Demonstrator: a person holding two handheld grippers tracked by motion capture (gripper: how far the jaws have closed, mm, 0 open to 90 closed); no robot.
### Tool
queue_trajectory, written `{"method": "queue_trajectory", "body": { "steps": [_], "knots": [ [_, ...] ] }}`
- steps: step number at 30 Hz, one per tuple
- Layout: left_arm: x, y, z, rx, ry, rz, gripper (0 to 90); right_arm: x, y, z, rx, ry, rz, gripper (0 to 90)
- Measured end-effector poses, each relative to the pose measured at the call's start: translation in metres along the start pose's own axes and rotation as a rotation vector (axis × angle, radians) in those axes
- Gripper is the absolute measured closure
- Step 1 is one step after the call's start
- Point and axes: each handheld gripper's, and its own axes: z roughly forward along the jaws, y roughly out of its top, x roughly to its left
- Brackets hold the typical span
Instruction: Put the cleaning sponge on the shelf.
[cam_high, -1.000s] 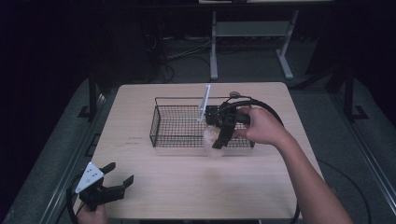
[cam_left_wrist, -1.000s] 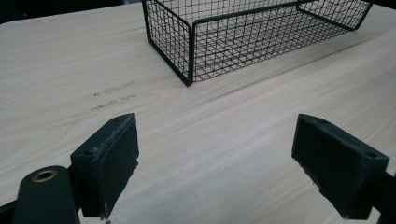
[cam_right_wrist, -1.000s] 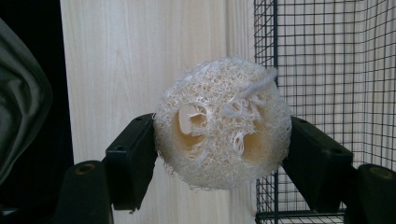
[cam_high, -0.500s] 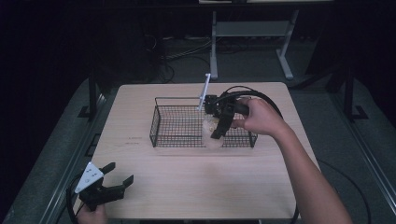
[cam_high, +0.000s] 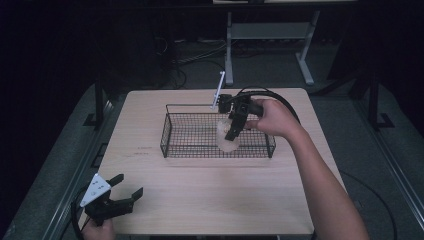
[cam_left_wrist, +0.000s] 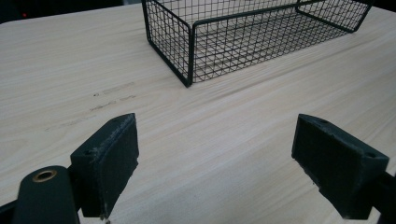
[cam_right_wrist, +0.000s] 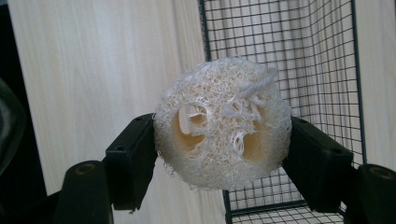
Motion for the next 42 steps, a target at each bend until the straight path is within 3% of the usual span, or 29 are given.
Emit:
{"method": "queue_trajectory", "body": {
  "steps": [30,42],
  "knots": [
    [0.0,0.0,-0.001,-0.005,-0.002,-0.005,13.9,-0.039,-0.003,0.007,0.002,-0.027,0.113,29.0],
    [0.001,-0.001,-0.001,-0.004,-0.001,-0.008,13.9,-0.058,-0.006,0.022,0.028,-0.012,0.157,28.9]
  ]
}}
